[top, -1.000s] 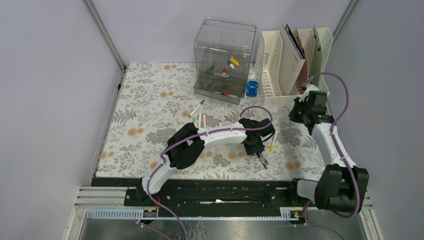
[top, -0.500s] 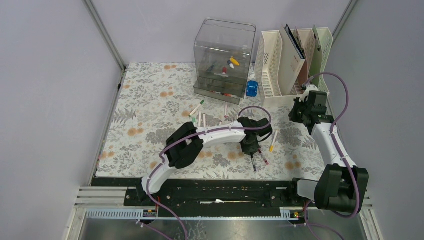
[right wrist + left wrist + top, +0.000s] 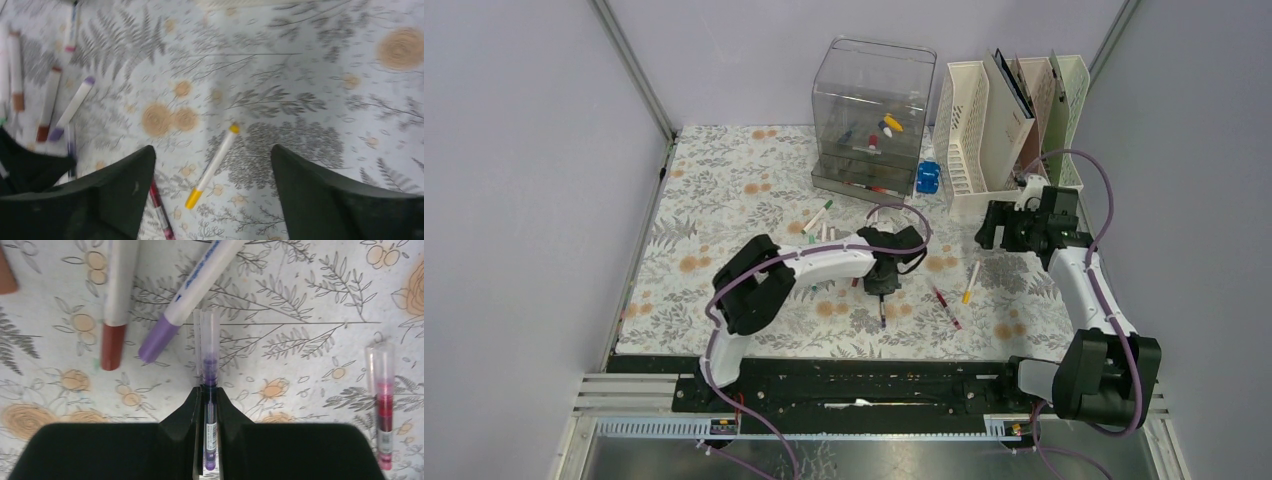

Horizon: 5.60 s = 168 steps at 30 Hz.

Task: Organize the desk
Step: Pick up the stationery from the center of the board, then place the stationery in the drawer, then pick up the stationery from the center of the board, then place the stationery in the drawer.

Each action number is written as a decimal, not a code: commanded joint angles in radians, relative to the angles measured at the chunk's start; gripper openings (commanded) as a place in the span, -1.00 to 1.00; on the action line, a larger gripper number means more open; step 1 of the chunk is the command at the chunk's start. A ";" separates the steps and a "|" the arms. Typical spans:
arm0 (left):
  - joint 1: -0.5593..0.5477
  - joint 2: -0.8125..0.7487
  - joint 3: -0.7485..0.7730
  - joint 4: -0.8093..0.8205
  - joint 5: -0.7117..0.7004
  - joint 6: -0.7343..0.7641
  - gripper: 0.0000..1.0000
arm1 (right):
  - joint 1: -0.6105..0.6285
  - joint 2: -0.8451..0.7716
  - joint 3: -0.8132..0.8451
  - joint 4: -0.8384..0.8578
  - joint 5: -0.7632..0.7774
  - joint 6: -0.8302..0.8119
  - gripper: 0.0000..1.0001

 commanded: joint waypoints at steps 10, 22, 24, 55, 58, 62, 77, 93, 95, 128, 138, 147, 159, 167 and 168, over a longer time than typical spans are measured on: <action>0.041 -0.326 -0.283 0.423 0.016 0.136 -1.00 | -0.003 -0.031 -0.019 -0.090 -0.291 -0.144 0.99; 0.294 -0.578 -0.568 0.959 0.245 -0.084 -1.00 | -0.003 -0.030 -0.035 -0.074 -0.310 -0.143 0.99; 0.351 -0.590 -0.600 1.078 0.248 -0.154 -1.00 | -0.003 -0.029 -0.037 -0.072 -0.313 -0.141 0.99; 0.609 -0.054 -0.109 1.060 0.174 -0.466 -0.24 | -0.003 -0.010 -0.030 -0.084 -0.345 -0.149 0.99; 0.614 -0.071 -0.131 1.103 0.202 -0.445 -0.15 | -0.003 -0.010 -0.024 -0.101 -0.378 -0.175 0.99; 0.617 -0.145 -0.166 1.136 0.230 -0.352 0.03 | -0.002 -0.022 -0.013 -0.134 -0.454 -0.229 0.99; 0.624 -0.909 -0.609 0.857 0.150 0.264 0.75 | 0.385 -0.008 -0.066 -0.154 -0.011 -0.342 0.89; 0.628 -1.452 -1.022 0.709 0.105 0.150 0.97 | 0.567 0.147 -0.112 -0.100 0.123 -0.299 0.33; 0.628 -1.469 -1.035 0.704 0.104 0.138 0.97 | 0.569 0.174 -0.103 -0.103 0.124 -0.298 0.27; 0.627 -1.437 -1.031 0.731 0.169 0.184 0.97 | 0.636 0.227 0.001 -0.138 0.094 -0.310 -1.00; 0.627 -1.401 -1.022 0.798 0.204 0.250 0.97 | 0.635 0.206 0.158 -0.153 0.008 -0.351 -1.00; 0.628 -1.358 -1.021 0.834 0.213 0.303 0.97 | 0.637 0.405 0.560 -0.187 0.000 -0.445 -1.00; 0.629 -1.316 -1.020 0.840 0.182 0.309 0.97 | 0.665 0.744 1.061 -0.189 0.057 -0.694 -1.00; 0.628 -1.289 -1.017 0.852 0.159 0.295 0.97 | 0.688 0.885 1.172 -0.112 0.100 -0.847 -1.00; 0.628 -1.290 -1.019 0.852 0.157 0.289 0.97 | 0.687 0.896 1.172 -0.092 0.111 -0.857 -1.00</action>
